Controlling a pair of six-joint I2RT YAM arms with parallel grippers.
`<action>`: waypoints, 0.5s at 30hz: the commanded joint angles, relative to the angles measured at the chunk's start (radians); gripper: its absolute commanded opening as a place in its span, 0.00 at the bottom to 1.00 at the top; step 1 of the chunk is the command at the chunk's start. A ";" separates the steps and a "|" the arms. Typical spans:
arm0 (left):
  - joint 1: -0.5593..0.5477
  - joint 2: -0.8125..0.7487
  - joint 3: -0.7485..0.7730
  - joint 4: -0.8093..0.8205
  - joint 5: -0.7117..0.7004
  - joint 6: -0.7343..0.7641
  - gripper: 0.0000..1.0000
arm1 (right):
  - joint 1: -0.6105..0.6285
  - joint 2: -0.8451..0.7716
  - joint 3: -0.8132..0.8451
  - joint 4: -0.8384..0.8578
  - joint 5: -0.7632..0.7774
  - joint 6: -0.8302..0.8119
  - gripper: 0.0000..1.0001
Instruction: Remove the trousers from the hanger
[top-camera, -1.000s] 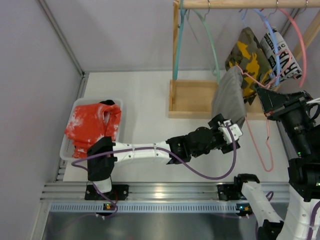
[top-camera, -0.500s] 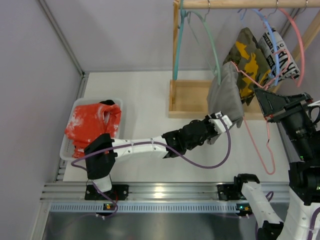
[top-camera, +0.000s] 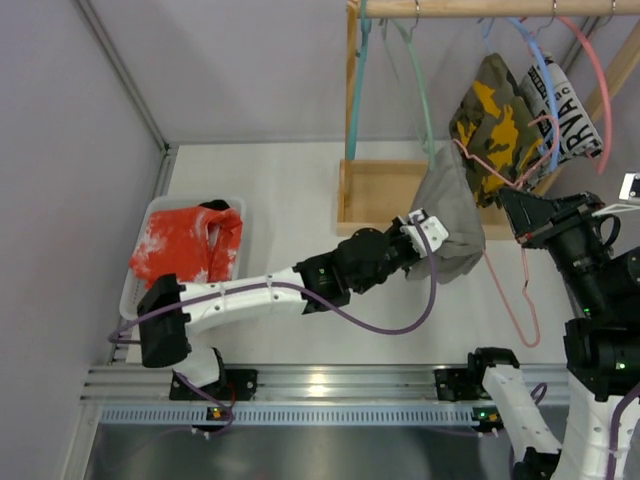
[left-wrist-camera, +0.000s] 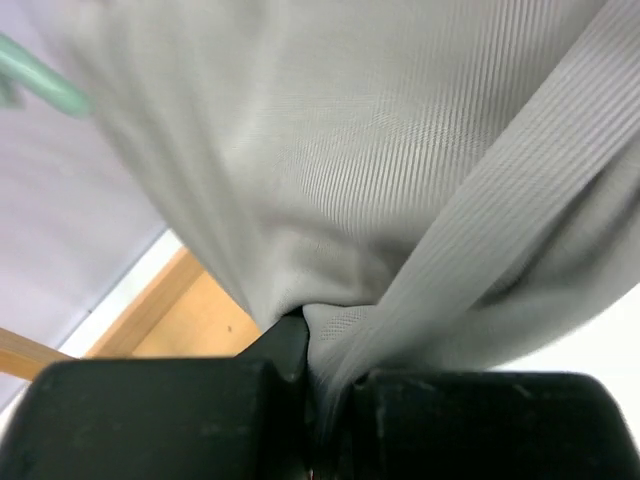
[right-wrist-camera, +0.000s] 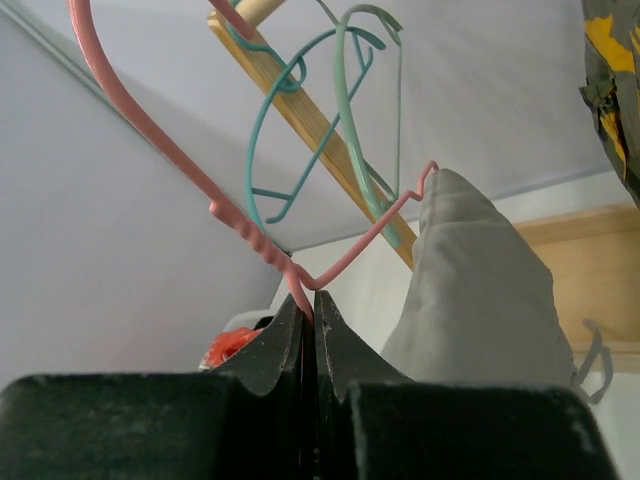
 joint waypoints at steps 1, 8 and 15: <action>-0.010 -0.141 0.049 -0.012 0.033 -0.004 0.00 | -0.015 -0.026 -0.032 0.094 0.024 -0.040 0.00; -0.008 -0.225 0.134 -0.069 0.023 0.031 0.00 | -0.015 -0.043 -0.138 0.082 0.015 -0.047 0.00; -0.008 -0.260 0.296 -0.128 0.010 0.056 0.00 | -0.015 -0.046 -0.231 0.060 -0.007 -0.052 0.00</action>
